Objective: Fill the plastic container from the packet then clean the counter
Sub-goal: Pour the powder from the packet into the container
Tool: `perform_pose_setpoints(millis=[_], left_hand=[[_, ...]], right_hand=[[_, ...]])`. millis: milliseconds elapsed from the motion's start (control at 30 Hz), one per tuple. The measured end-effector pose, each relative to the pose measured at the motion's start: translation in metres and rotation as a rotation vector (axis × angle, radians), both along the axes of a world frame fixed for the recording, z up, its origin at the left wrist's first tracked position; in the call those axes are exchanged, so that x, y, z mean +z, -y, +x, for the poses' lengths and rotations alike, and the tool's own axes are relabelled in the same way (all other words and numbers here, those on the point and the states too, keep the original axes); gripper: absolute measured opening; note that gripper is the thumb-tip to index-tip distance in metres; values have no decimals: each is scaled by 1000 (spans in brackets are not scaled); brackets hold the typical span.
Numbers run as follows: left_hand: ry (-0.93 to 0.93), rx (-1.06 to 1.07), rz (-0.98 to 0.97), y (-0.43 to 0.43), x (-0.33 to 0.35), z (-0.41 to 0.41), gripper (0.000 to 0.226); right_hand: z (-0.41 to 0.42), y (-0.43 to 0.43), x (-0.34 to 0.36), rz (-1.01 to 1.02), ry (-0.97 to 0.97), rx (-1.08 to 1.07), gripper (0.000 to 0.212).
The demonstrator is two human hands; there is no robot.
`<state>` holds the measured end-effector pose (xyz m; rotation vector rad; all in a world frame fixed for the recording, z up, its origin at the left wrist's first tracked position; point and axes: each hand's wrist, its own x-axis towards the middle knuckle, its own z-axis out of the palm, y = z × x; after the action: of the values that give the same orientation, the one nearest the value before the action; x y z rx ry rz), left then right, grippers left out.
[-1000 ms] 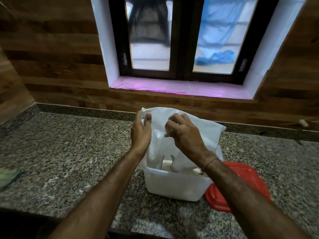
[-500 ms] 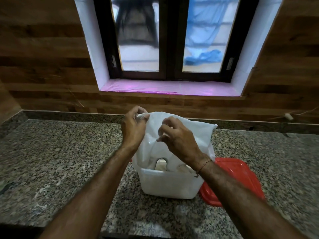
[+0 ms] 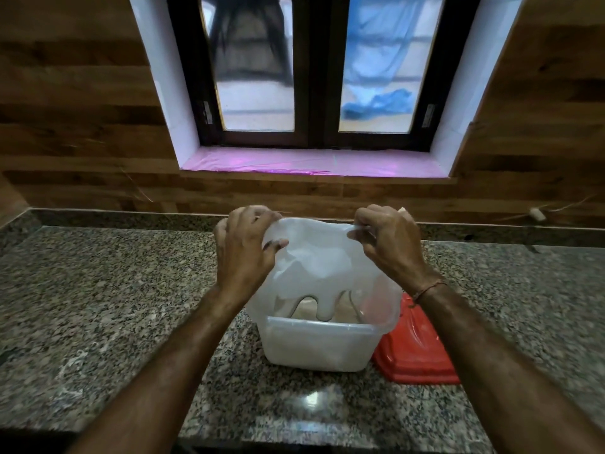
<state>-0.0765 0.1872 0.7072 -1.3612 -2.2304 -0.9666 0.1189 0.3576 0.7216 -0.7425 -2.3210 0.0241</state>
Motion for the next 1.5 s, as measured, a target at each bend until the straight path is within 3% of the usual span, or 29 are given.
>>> perform_pose_setpoints(millis=[133, 267, 367, 433, 500, 567, 633, 700, 767, 833, 900, 1000, 1033, 1100, 1200, 1233, 1333, 1400, 1500], left_hand=[[-11, 71, 3, -6, 5, 2, 24], [414, -38, 82, -9, 10, -18, 18], [518, -170, 83, -1, 13, -25, 22], [378, -140, 71, -2, 13, -24, 22], [71, 6, -9, -6, 9, -18, 27], [-147, 111, -55, -11, 9, -10, 27], [-169, 143, -74, -12, 8, -11, 22], [2, 209, -97, -9, 2, -23, 35], [301, 169, -41, -2, -2, -36, 29], [691, 12, 151, 3, -5, -39, 16], [909, -71, 343, 5, -7, -34, 15], [961, -133, 489, 2, -2, -21, 24], [973, -141, 526, 1, 1, -18, 31], [1064, -160, 569, 0, -1, -16, 43], [1187, -138, 443, 6, -25, -11, 40], [1203, -127, 416, 8, -35, -10, 38], [1273, -113, 493, 12, -42, -14, 26], [1341, -155, 563, 10, -34, -17, 18], [1412, -201, 631, 0, -23, -22, 13]], right_hand=[[-2, 5, 11, -6, 28, 113, 22], [4, -14, 31, -186, 24, 135, 23], [24, -42, 35, -507, 10, 148, 46], [31, -48, 28, -640, -22, 167, 38], [28, -42, 20, -553, -60, 141, 25], [23, -34, 15, -445, -141, 136, 27], [23, -33, 14, -408, -242, 156, 27], [30, -36, 13, -597, -394, 254, 24], [37, -36, 10, -830, -525, 365, 20], [36, -39, 2, -903, -607, 383, 22], [31, -44, -7, -960, -649, 352, 34], [31, -48, -26, -1261, -651, 368, 93], [32, -48, -34, -1320, -657, 373, 103], [32, -46, -46, -1303, -694, 314, 90], [25, -39, -43, -1202, -775, 200, 27], [22, -40, -39, -1169, -799, 206, 20], [19, -44, -21, -1236, -808, 435, 23], [25, -48, -18, -1322, -689, 573, 43], [34, -47, -36, -1373, -450, 532, 53]])
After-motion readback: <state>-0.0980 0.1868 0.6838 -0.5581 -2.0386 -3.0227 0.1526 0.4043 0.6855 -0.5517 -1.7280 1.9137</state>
